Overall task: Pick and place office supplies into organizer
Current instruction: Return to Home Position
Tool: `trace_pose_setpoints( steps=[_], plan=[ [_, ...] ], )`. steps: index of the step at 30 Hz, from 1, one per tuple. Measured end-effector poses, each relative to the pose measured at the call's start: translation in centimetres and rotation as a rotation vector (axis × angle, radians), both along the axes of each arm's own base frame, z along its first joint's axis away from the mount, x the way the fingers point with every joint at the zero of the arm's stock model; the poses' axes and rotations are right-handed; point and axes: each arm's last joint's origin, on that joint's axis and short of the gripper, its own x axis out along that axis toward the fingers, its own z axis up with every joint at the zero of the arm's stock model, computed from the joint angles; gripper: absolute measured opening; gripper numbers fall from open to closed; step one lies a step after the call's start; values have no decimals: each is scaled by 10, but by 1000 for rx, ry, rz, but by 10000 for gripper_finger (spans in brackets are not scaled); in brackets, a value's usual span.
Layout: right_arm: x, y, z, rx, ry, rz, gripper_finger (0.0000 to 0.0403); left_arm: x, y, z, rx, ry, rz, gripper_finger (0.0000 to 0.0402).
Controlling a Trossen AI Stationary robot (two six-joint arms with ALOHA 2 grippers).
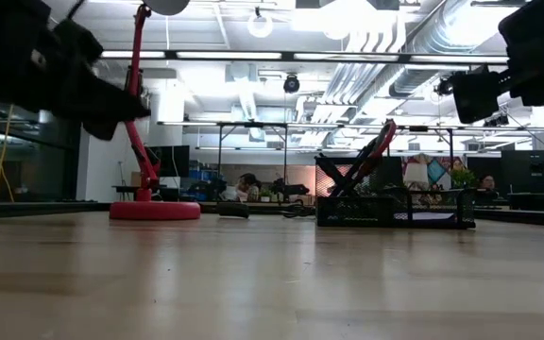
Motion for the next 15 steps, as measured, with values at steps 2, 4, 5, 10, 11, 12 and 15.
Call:
trace_pose_setpoints(
  steps=[2,4,5,10,11,12,15],
  plan=[
    [-3,-2,1,4,-3,5,266,-5,0,6,4,-29,2,122],
    [-7,-3,2,10,-15,21,266,-11,0,7,11,-24,1,122],
    [-9,-3,3,11,-20,26,266,-14,0,7,13,-15,2,122],
    [-16,-5,2,8,-9,16,266,-27,1,7,4,-3,43,122],
    [-18,-6,1,9,-7,11,266,-29,1,7,3,-3,43,122],
    [-19,-6,2,10,-13,7,266,-31,1,7,3,-5,43,122],
    [-23,-8,3,5,-31,-5,266,-35,1,10,11,-39,26,122]
  ],
)
